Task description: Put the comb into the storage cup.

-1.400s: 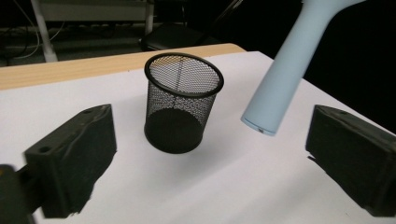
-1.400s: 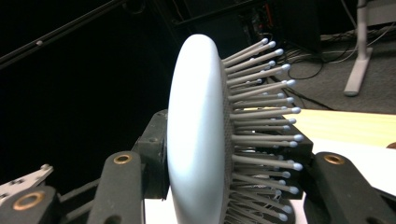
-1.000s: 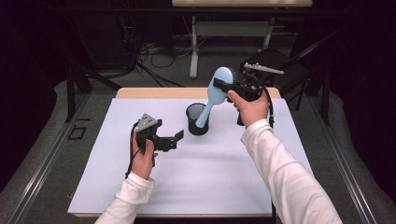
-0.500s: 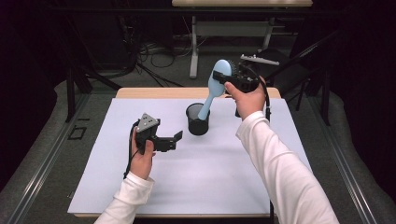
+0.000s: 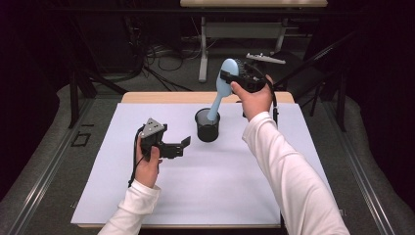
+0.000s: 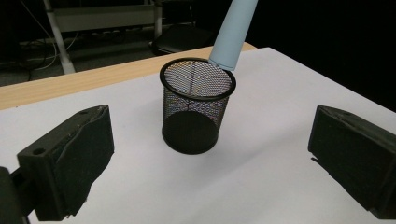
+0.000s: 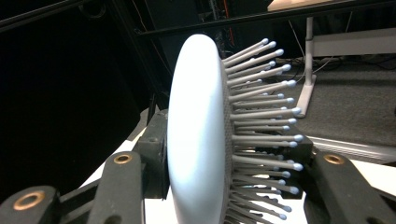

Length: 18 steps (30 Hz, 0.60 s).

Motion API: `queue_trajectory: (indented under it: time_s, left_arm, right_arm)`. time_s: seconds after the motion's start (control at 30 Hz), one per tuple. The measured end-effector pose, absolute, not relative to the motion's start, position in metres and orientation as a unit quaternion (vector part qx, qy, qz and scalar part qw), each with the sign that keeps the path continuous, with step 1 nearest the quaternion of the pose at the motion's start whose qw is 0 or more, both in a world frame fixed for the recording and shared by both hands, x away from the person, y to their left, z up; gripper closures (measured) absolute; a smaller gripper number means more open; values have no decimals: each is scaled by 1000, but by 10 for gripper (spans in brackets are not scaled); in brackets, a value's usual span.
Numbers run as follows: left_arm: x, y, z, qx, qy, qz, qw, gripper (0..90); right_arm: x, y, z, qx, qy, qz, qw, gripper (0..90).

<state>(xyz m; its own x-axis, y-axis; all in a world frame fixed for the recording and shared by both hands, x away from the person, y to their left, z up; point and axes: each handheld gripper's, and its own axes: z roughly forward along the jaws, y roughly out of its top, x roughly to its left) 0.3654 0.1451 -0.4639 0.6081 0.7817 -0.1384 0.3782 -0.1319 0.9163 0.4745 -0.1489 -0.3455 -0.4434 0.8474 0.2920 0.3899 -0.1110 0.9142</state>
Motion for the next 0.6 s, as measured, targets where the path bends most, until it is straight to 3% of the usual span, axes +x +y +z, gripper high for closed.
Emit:
queue_trajectory:
  time_s: [0.6]
  left_arm:
    - [365,146,-464,726,400,191,526,8]
  right_arm:
    - [484,-141,-352,481,638,555,230,486]
